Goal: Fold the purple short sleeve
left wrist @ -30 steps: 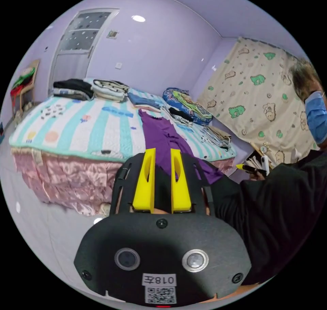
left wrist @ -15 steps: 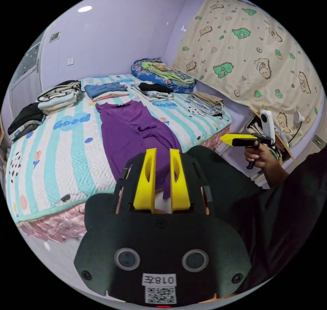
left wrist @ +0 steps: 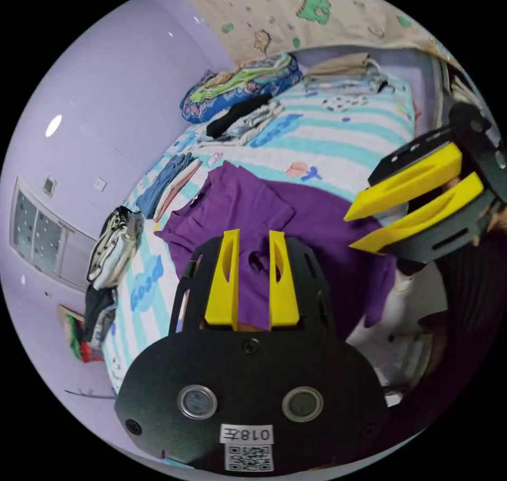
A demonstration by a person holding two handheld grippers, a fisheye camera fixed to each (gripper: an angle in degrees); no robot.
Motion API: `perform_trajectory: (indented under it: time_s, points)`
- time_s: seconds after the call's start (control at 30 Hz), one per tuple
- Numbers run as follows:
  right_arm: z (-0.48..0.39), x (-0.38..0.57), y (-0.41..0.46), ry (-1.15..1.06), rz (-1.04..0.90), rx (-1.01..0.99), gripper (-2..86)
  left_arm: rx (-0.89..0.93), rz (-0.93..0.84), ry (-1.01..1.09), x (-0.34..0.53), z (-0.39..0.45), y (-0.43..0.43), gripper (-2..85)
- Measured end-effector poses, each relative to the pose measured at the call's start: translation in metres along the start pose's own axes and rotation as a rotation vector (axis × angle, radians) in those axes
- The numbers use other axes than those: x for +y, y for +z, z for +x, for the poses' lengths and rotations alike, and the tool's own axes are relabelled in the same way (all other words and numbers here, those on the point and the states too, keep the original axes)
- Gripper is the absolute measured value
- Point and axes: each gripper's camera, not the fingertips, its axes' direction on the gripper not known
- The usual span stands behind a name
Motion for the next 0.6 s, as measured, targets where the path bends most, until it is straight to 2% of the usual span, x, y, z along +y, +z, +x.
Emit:
perform_trajectory:
  time_s: [0.13,0.2,0.3,0.37,0.47,0.57,0.6]
  points:
    - [-0.018,-0.032,0.023,-0.172,0.015,0.088,7.9,-0.041,-0.082,0.000,-0.012,-0.010,0.027,4.8]
    - [-0.022,-0.047,0.035,-0.218,0.004,0.088,8.4,-0.014,-0.143,-0.050,-0.011,-0.021,0.042,0.4]
    - [-0.023,-0.070,0.067,-0.244,-0.136,0.105,7.9,0.033,-0.142,-0.117,-0.008,-0.036,0.047,-0.7]
    - [-0.019,-0.080,0.073,-0.210,-0.158,0.110,4.8,0.093,-0.137,-0.190,-0.006,-0.052,0.048,-0.8]
    - [-0.004,-0.091,0.063,-0.118,-0.122,0.062,2.1,0.246,-0.060,-0.415,0.013,-0.096,0.045,-0.9]
    - [0.031,-0.096,0.048,0.056,-0.070,-0.080,1.3,0.417,0.042,-0.659,0.044,-0.146,0.043,-0.7]
    - [0.041,-0.097,0.045,0.090,-0.058,-0.120,1.1,0.444,0.088,-0.656,0.046,-0.153,0.038,-0.5]
